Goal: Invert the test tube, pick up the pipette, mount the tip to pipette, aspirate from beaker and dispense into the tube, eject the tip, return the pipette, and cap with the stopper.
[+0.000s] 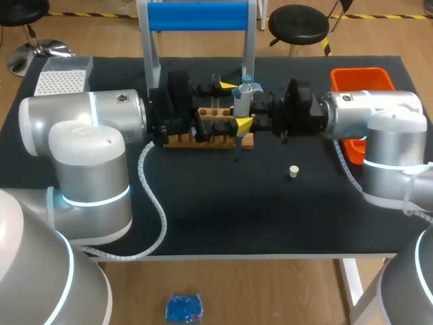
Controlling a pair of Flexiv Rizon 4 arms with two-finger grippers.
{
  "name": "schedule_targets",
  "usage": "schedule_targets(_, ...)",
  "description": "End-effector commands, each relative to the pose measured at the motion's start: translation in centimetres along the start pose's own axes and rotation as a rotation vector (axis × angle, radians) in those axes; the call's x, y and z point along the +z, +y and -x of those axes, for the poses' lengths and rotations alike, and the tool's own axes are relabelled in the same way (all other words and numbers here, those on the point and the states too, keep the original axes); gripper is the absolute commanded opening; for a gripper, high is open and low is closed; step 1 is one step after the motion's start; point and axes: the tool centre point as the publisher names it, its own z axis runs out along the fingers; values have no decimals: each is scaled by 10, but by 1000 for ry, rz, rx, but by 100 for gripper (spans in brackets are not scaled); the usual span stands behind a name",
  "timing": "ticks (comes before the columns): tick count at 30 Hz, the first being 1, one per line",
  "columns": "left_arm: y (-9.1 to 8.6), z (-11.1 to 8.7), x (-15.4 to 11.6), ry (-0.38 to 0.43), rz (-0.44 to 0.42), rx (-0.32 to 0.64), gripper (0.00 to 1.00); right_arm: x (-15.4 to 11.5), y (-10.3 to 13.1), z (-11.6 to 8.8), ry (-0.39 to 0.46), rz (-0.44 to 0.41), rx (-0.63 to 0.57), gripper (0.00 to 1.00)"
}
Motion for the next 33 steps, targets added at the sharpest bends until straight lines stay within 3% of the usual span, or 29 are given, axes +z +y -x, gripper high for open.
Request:
schedule_targets(1, 1, -1, 1, -3, -1, 1, 100, -2, 2, -2, -13, -2, -2, 0)
schedule_targets(7, 1, -1, 1, -3, -1, 1, 100, -3, 2, 0, -24, 4, -2, 0)
schedule_targets(10, 1, -1, 1, -3, -1, 1, 95, -2, 3, 0, -22, 6, -2, 0)
schedule_targets(24, 1, -1, 1, -3, -1, 1, 100, 2, 1, -1, -14, 7, 0, 0)
schedule_targets(27, 1, -1, 1, -3, -1, 1, 95, 3, 0, -2, -13, 5, 1, 0)
schedule_targets(28, 1, -1, 1, -3, -1, 1, 88, 3, 0, -2, -13, 4, 1, 0)
schedule_targets(30, 1, -1, 1, -3, -1, 1, 45, 3, -1, -2, -12, 3, 2, 0)
schedule_targets(31, 1, -1, 1, -3, -1, 1, 31, 3, -1, -2, -13, 3, 2, 0)
schedule_targets(32, 1, -1, 1, -3, -1, 1, 9, 3, -1, -2, -13, 4, 3, 0)
schedule_targets(33, 1, -1, 1, -3, -1, 1, 0, 3, -1, -2, -14, 4, 4, 0)
